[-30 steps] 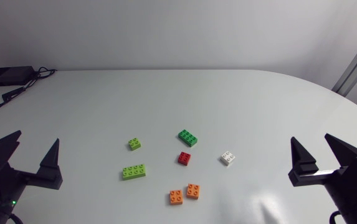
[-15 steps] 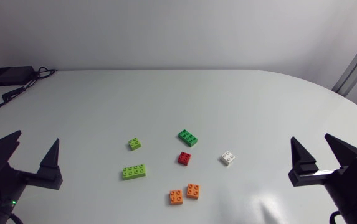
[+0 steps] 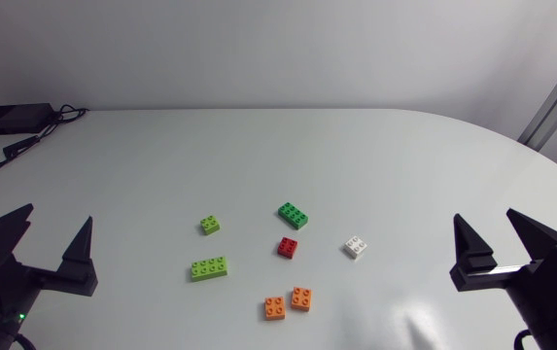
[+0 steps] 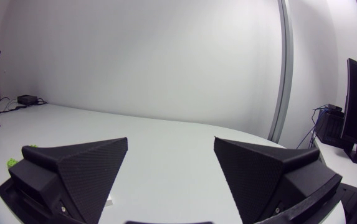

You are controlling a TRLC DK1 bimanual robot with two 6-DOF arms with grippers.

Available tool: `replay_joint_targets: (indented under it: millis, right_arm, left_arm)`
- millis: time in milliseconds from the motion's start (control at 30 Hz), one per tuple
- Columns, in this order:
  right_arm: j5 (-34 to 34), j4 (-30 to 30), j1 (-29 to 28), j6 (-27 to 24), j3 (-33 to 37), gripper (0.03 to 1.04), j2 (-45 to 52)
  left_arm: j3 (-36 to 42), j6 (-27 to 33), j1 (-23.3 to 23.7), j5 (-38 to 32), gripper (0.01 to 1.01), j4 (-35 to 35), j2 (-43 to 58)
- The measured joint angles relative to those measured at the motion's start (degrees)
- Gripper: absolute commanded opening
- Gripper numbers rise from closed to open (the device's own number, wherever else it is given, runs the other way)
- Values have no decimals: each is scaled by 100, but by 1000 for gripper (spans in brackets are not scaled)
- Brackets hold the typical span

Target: Separate the duplo bricks

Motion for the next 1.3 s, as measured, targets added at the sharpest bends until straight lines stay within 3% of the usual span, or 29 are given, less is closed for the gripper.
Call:
replay_joint_targets:
  millis: [667,900,1300]
  right_arm:
    - [0,-2,0,0,0,995,0]
    - [0,-2,72,0,0,997,0]
    - [0,-2,144,0,0,995,0]
  left_arm:
    - [0,-4,0,0,989,0,0]
    - [0,-828,2,4,989,-2,0]
    - [0,-1353,0,7,989,-22,0]
